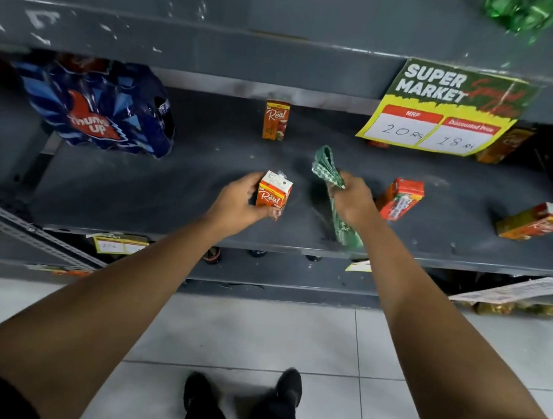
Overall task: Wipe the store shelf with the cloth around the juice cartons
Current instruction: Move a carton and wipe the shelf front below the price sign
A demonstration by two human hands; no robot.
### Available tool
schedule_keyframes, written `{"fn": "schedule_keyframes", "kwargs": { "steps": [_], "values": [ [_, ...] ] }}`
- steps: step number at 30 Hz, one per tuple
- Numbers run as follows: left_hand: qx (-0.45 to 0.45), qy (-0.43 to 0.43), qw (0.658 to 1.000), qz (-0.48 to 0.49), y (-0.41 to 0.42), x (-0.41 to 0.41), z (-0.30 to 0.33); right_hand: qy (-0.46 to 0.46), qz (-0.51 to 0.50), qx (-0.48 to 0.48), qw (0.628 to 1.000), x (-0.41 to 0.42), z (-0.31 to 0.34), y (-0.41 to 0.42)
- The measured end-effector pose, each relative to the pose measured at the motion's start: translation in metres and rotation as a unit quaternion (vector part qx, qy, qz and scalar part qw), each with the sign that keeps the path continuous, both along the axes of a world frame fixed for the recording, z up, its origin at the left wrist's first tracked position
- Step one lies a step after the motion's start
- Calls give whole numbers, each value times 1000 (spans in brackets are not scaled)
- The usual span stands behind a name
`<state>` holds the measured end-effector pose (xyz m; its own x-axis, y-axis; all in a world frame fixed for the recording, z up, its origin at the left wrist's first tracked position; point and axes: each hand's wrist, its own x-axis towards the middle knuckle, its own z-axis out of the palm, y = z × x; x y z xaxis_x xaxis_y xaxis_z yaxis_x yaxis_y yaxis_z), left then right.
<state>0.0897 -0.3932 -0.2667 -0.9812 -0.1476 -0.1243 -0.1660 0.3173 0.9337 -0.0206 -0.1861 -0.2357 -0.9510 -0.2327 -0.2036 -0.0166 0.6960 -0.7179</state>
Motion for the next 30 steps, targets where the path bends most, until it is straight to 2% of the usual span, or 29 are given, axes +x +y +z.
{"fn": "schedule_keyframes", "kwargs": {
  "steps": [2, 4, 6, 10, 15, 20, 23, 26, 30],
  "values": [
    [9, -7, 1000, 19, 2, -3, 3, 17, 61, 98, 993, -2, -12, 0],
    [19, -8, 999, 39, 2, -4, 2, 47, 150, 195, 968, 2, -30, -1],
    [19, -1, 998, 58, 2, -5, 2, 85, 199, 229, 949, 6, -41, -1],
    [3, 25, 996, 85, 1, -10, 9, 91, 238, 167, 953, 24, -42, 3],
    [-31, 10, 996, 78, 4, -14, 4, 65, 320, 124, 937, 56, -36, 21],
    [-47, -4, 995, 86, 9, -10, 3, -2, 319, 43, 947, 69, -36, 34],
    [-143, -14, 988, 59, 15, 2, -6, -44, 315, 26, 948, 78, -32, 39],
    [-216, 23, 975, 51, 25, 22, -27, -83, 306, 20, 948, 87, -23, 44],
    [-122, 21, 984, 126, 21, 19, -27, -89, 303, 84, 945, 103, -13, 58]
  ]
}}
